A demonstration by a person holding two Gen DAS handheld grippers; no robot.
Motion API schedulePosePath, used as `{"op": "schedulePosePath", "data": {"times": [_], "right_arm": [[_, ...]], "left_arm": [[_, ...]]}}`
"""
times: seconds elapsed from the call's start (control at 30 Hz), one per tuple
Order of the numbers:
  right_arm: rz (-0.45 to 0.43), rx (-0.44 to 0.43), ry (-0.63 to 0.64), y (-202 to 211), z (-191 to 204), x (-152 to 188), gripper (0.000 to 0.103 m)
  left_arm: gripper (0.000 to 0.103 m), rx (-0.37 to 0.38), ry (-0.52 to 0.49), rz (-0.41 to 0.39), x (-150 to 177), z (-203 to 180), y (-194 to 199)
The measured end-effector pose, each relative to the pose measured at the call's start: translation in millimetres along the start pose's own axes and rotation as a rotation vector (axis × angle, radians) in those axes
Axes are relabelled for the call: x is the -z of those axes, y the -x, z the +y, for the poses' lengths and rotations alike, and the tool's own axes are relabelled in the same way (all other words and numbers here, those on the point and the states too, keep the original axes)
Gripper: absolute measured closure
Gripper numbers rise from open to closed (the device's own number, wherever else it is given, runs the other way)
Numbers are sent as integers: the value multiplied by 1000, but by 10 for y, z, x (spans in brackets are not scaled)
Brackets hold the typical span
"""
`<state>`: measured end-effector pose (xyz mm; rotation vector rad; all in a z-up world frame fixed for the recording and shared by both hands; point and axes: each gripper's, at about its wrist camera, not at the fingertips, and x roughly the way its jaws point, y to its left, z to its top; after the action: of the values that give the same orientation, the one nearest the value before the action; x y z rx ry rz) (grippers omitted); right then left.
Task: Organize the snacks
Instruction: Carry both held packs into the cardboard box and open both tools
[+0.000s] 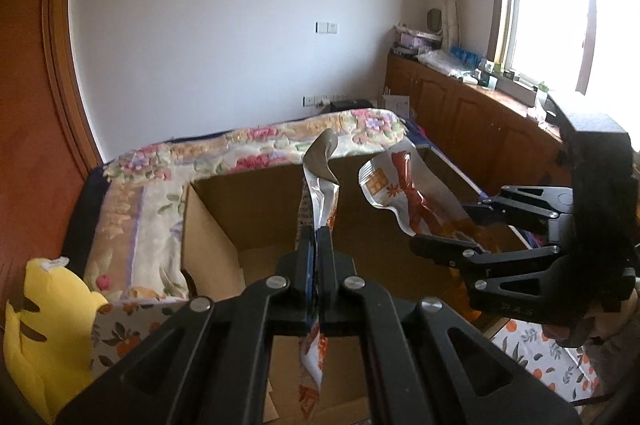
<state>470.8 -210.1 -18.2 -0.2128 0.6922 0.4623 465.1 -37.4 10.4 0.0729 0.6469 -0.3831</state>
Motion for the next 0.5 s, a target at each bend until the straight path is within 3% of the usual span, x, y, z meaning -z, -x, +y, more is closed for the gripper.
{"op": "schedulePosePath", "data": {"times": [0.5], "right_arm": [[41, 67, -6, -98, 66, 137, 55]], "left_arm": [[102, -5, 9, 49, 151, -49, -121]]}}
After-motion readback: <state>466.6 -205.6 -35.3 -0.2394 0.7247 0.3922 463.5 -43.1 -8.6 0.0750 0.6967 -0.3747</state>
